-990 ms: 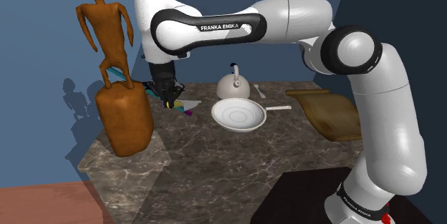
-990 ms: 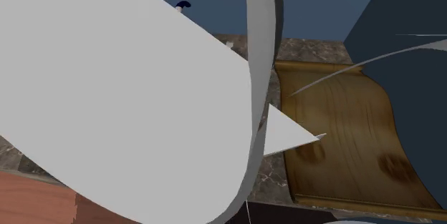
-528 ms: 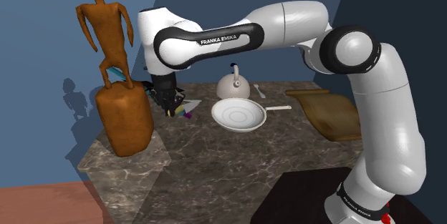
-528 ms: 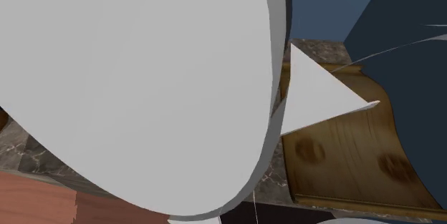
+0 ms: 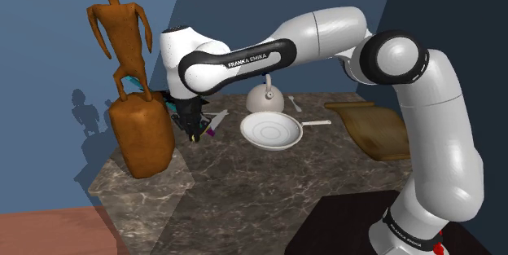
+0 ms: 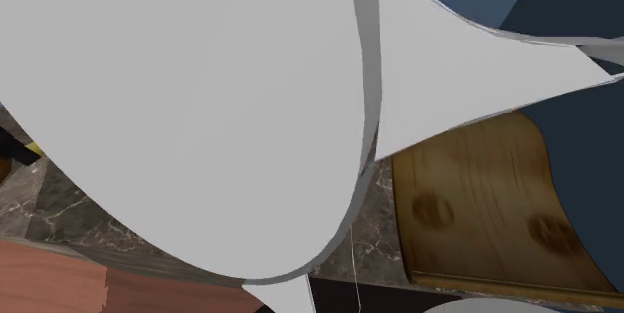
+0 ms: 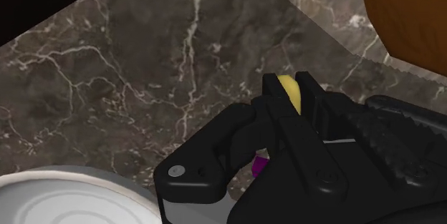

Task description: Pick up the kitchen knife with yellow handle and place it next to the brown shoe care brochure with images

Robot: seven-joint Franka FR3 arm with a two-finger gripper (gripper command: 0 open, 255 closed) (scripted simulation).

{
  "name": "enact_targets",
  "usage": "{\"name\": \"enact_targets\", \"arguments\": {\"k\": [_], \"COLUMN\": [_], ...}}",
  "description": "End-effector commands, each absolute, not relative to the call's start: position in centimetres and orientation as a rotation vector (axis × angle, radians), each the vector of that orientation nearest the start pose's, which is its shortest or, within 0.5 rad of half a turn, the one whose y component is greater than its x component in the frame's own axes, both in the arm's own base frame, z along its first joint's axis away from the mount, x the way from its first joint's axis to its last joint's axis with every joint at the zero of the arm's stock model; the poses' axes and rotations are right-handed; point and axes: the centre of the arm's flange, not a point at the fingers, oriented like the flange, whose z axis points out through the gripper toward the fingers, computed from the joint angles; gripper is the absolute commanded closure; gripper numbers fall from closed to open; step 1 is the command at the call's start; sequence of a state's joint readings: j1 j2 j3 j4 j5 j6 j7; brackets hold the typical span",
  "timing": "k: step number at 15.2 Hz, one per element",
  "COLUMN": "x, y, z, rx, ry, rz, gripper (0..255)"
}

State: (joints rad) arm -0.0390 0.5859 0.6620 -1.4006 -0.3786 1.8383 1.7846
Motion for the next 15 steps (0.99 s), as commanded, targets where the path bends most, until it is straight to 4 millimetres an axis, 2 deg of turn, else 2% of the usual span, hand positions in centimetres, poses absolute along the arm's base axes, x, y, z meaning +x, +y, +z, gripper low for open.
{"name": "enact_targets", "arguments": {"k": [1,11,15], "x": [62.8,62.8,62.8], "y": [30.4,30.4,30.4], "z": [40.2,34.9,34.5], "rx": [-2.675,-2.675,-2.675], "ry": [1.703,1.703,1.703], "rz": [-0.007,-0.007,-0.007], "gripper": [255,255,255]}}
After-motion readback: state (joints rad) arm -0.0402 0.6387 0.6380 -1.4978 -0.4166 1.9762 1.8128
